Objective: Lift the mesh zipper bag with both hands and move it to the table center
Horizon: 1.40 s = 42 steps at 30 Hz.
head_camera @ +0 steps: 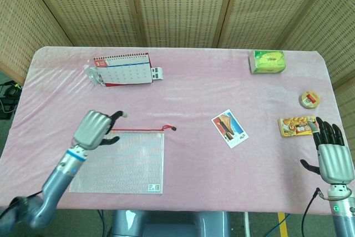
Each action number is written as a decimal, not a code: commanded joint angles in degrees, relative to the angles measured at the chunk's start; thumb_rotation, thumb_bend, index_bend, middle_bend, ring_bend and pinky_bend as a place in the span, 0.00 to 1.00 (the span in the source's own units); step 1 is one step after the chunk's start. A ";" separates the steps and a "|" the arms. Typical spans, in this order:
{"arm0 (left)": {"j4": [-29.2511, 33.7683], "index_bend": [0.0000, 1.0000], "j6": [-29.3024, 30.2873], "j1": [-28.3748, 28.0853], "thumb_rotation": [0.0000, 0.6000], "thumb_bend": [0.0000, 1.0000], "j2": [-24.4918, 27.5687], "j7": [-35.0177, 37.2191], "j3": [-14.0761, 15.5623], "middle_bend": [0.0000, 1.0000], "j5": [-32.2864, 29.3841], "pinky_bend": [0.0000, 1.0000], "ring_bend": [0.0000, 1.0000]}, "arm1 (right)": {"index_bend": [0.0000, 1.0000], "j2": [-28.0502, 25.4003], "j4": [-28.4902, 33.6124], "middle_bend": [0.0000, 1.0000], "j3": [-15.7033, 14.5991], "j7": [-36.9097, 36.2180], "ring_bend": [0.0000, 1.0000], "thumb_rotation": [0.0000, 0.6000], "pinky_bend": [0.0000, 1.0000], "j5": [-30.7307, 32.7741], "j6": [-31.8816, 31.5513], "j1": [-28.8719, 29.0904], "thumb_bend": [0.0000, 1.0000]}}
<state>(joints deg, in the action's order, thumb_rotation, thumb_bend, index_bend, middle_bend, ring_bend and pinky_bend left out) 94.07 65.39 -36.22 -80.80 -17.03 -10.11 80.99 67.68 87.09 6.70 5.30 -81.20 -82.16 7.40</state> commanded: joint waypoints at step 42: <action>-39.06 0.49 -21.58 -26.54 1.00 0.34 -34.23 -18.32 -6.68 0.98 -30.49 1.00 0.95 | 0.06 1.53 -4.01 0.00 1.07 -1.55 0.00 1.00 0.00 4.94 4.78 1.72 0.00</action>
<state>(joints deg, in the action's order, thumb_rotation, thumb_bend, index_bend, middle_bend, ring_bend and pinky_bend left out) 55.39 44.06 -62.54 -114.71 -35.66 -16.78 50.56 69.21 83.09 7.77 3.74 -76.27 -77.38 9.12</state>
